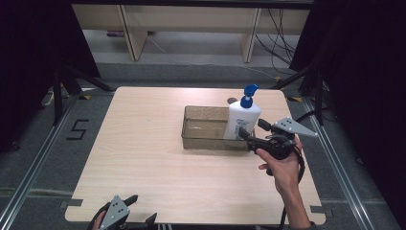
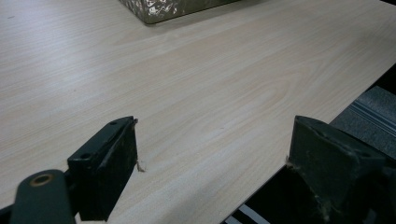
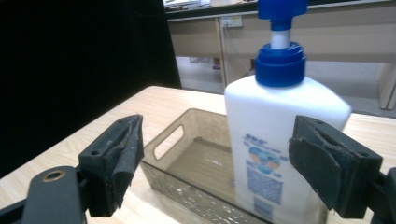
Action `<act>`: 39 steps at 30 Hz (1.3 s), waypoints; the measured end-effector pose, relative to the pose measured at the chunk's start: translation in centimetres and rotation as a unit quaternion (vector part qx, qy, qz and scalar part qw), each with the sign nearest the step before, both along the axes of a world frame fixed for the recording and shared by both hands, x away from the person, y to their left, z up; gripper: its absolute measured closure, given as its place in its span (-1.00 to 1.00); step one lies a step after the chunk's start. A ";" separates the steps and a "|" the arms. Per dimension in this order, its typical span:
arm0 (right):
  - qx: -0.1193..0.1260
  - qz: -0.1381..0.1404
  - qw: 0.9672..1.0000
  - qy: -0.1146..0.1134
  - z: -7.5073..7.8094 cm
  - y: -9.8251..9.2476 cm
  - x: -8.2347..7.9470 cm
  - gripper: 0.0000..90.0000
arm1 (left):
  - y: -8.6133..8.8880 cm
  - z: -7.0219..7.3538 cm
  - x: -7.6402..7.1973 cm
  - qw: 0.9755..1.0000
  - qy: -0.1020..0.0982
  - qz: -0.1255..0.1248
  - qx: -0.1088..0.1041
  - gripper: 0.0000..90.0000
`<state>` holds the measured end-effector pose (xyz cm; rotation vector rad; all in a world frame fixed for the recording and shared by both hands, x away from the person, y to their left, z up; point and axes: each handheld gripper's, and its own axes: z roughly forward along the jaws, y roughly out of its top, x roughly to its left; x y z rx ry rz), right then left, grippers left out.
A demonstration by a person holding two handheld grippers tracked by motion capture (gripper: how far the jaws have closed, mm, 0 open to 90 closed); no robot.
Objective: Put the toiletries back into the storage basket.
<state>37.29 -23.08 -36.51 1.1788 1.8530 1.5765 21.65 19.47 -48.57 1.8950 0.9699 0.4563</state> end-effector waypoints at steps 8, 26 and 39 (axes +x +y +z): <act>-0.004 0.003 1.000 0.005 -0.5 0.2 -0.4 -0.59 | 0.0 0.1 0.0 1.000 0.001 0.004 0.003 -0.67; -0.006 0.023 1.000 0.018 -1.2 1.2 -1.1 -0.60 | 0.1 0.1 0.0 1.000 -0.001 0.004 0.000 -0.67; -0.010 0.039 0.999 0.015 -1.8 2.0 -2.2 -0.60 | 0.1 0.1 0.0 1.000 0.002 0.006 0.003 -0.67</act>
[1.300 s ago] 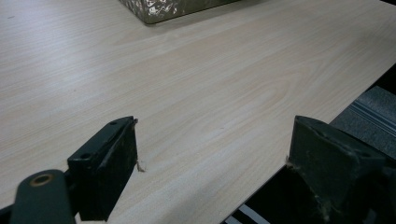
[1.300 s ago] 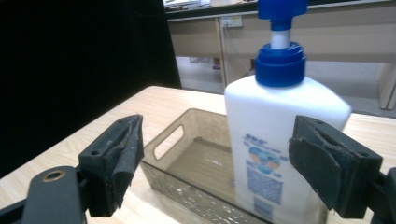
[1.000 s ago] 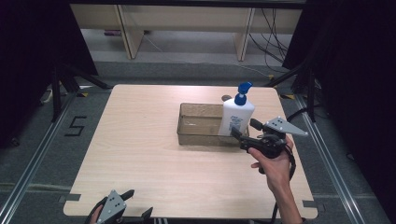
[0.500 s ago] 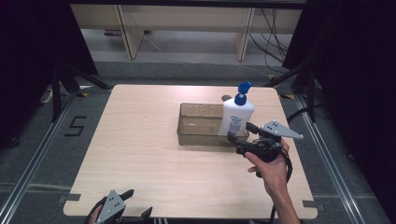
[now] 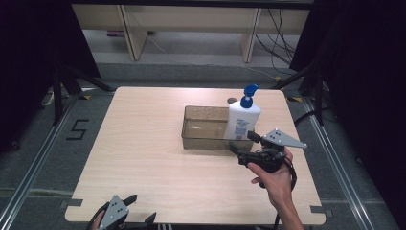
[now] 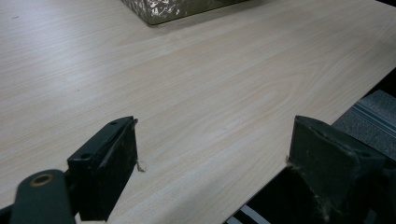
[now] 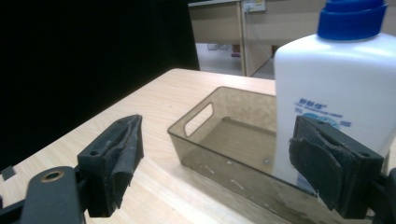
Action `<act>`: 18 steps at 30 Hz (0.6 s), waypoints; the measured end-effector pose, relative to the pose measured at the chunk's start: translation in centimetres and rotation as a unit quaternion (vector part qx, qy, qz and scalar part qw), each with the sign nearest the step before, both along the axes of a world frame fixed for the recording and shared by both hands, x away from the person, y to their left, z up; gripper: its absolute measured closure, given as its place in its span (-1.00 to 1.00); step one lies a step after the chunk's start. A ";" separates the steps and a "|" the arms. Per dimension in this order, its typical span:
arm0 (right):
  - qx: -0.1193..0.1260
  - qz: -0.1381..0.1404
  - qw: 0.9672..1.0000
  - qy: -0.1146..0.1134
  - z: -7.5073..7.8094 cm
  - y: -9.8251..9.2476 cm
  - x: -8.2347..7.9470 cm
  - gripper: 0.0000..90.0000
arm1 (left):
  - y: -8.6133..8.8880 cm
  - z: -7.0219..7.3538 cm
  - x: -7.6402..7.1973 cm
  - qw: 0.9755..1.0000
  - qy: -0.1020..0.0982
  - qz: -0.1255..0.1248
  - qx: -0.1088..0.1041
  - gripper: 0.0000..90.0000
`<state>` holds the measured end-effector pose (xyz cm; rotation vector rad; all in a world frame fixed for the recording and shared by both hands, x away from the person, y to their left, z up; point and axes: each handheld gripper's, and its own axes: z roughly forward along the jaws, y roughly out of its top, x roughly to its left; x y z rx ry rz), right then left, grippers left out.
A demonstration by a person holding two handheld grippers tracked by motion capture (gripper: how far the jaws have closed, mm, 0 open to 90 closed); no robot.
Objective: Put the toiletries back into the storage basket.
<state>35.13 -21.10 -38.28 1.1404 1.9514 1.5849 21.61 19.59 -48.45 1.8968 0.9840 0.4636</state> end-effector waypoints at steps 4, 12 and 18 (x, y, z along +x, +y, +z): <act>0.004 0.011 1.000 0.007 -0.3 0.5 -0.6 -0.60 | -0.1 -0.1 0.0 1.000 -0.003 0.002 -0.010 -0.67; 0.008 0.024 1.000 0.004 -0.9 0.9 -1.1 -0.60 | -0.1 -0.1 0.1 1.000 -0.003 0.002 -0.011 -0.67; 0.009 0.032 0.999 0.010 -1.0 1.1 -1.6 -0.60 | -0.1 0.0 0.0 1.000 -0.001 0.004 -0.007 -0.67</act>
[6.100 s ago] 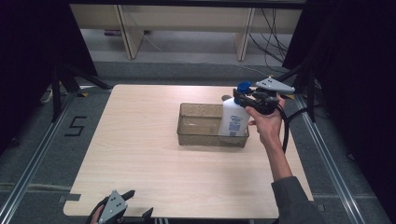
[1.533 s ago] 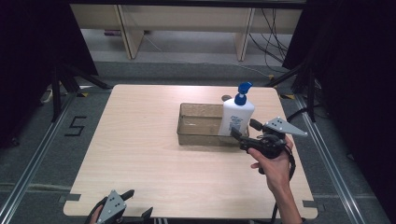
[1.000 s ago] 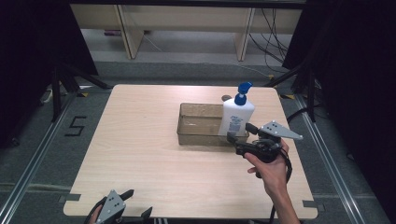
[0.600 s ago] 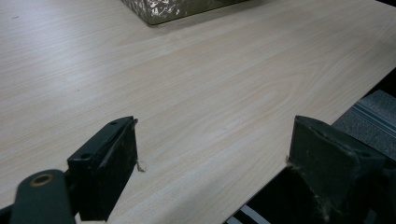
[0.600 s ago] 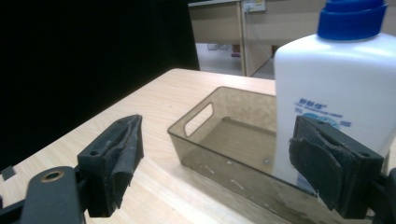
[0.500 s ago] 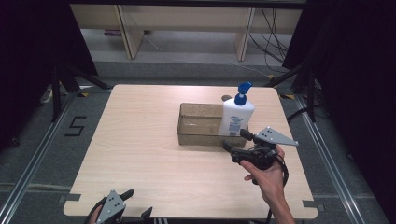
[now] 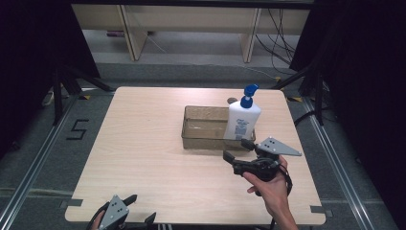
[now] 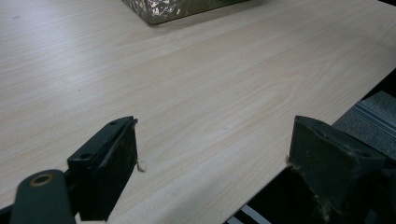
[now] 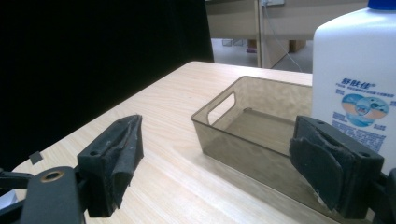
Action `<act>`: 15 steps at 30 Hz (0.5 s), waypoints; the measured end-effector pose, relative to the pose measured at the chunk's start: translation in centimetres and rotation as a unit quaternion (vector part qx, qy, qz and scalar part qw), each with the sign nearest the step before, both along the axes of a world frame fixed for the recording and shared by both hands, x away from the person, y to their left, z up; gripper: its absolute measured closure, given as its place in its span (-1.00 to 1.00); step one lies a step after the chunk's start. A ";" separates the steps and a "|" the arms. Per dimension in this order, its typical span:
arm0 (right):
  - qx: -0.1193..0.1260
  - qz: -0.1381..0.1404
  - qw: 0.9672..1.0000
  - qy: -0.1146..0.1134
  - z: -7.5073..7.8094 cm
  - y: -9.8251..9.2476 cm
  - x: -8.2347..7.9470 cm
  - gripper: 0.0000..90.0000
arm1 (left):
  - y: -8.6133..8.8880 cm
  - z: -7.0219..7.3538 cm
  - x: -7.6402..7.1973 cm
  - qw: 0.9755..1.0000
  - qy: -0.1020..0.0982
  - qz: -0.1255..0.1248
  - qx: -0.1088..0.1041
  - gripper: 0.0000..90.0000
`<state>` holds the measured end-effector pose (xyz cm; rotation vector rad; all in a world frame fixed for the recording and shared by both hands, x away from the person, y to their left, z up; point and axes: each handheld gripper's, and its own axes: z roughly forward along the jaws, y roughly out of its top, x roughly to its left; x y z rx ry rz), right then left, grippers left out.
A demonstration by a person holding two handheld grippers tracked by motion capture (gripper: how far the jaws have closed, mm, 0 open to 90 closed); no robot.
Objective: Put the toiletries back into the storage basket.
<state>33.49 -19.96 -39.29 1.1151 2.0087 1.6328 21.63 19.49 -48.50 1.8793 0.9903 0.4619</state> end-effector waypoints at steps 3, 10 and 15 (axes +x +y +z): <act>0.005 0.004 1.000 0.007 -0.1 0.2 -0.3 -0.60 | 0.0 -0.1 0.1 1.000 -0.003 -0.001 -0.004 -0.67; -0.005 0.010 1.000 -0.003 -0.4 0.2 -0.6 -0.60 | 0.0 0.0 -0.1 1.000 0.002 0.003 0.003 -0.67; -0.004 0.010 1.000 0.000 -0.6 0.3 -1.0 -0.60 | 0.1 0.1 0.0 1.000 0.000 -0.003 0.007 -0.67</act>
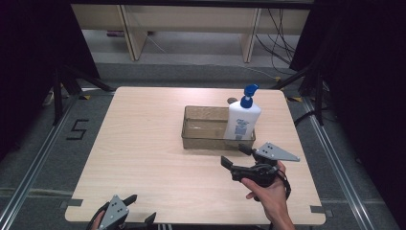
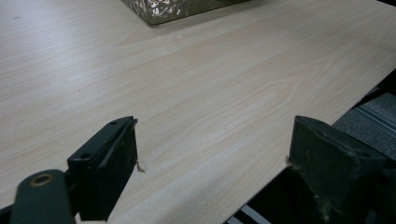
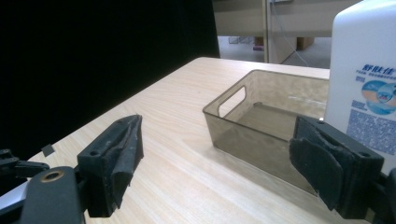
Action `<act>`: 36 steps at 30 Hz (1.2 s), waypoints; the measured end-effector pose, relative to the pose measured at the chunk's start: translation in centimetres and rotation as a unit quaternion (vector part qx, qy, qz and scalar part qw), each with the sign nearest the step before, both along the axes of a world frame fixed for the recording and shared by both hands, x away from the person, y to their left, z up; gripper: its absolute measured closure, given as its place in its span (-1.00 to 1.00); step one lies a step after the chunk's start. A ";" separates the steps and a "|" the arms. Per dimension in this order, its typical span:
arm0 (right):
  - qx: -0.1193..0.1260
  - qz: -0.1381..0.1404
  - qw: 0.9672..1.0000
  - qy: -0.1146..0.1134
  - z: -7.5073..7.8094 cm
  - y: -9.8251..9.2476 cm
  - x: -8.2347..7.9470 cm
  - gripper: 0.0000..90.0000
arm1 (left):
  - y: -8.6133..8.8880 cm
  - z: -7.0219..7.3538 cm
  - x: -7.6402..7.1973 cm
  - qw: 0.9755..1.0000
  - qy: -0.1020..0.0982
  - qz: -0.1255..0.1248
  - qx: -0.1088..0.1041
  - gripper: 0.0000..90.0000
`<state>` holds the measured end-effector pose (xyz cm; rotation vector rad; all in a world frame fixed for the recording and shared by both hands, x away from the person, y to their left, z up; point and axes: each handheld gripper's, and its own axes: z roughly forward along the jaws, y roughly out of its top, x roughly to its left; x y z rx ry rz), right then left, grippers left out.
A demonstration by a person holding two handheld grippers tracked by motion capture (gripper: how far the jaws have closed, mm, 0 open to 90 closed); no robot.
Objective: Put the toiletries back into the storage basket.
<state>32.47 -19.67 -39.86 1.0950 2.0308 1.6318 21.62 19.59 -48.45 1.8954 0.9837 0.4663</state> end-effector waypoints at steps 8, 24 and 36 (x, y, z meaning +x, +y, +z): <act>0.021 0.015 1.000 0.009 -0.5 0.3 -0.5 -0.64 | 0.0 0.0 0.0 1.000 0.001 0.002 0.000 -0.67; 0.022 0.025 0.999 0.010 -0.9 0.5 -1.9 -0.65 | 0.0 0.0 0.0 1.000 -0.001 0.002 0.000 -0.67; 0.016 0.034 0.999 0.001 -1.8 0.5 -2.6 -0.65 | -0.2 0.0 0.0 1.000 -0.005 0.004 -0.013 -0.67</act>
